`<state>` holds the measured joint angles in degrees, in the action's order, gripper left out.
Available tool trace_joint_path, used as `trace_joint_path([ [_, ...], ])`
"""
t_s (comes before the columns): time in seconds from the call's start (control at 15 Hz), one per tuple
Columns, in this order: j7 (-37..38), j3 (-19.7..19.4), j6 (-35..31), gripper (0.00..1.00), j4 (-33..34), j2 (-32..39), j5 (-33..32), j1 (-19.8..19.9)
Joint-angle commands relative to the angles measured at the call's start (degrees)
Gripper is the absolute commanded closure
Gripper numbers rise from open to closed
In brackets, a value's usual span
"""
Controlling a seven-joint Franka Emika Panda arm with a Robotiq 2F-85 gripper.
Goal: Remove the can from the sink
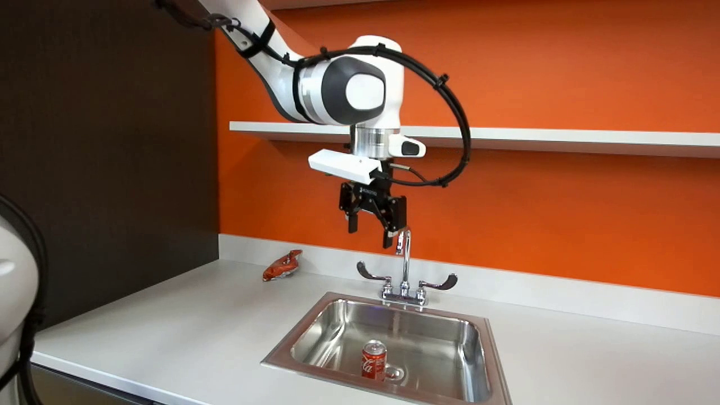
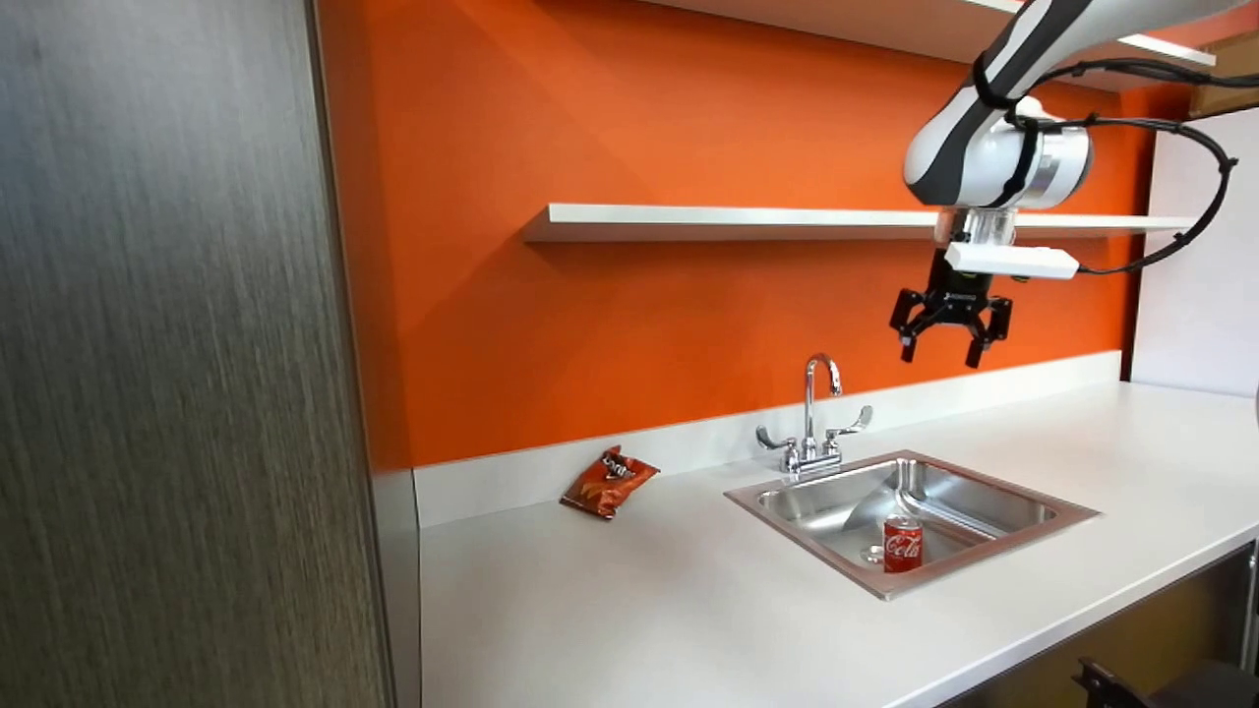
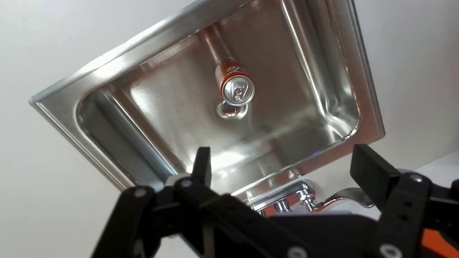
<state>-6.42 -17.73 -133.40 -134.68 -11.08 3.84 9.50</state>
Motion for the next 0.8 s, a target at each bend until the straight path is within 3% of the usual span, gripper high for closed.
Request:
trace_joint_path([
  [0.0, -3.6, 0.1, -4.6, 0.0, 0.4, 5.1, 3.4, 0.9],
  [0.73, -9.2, 1.2, -15.9, 0.0, -3.1, 15.7, 9.9, 3.4],
])
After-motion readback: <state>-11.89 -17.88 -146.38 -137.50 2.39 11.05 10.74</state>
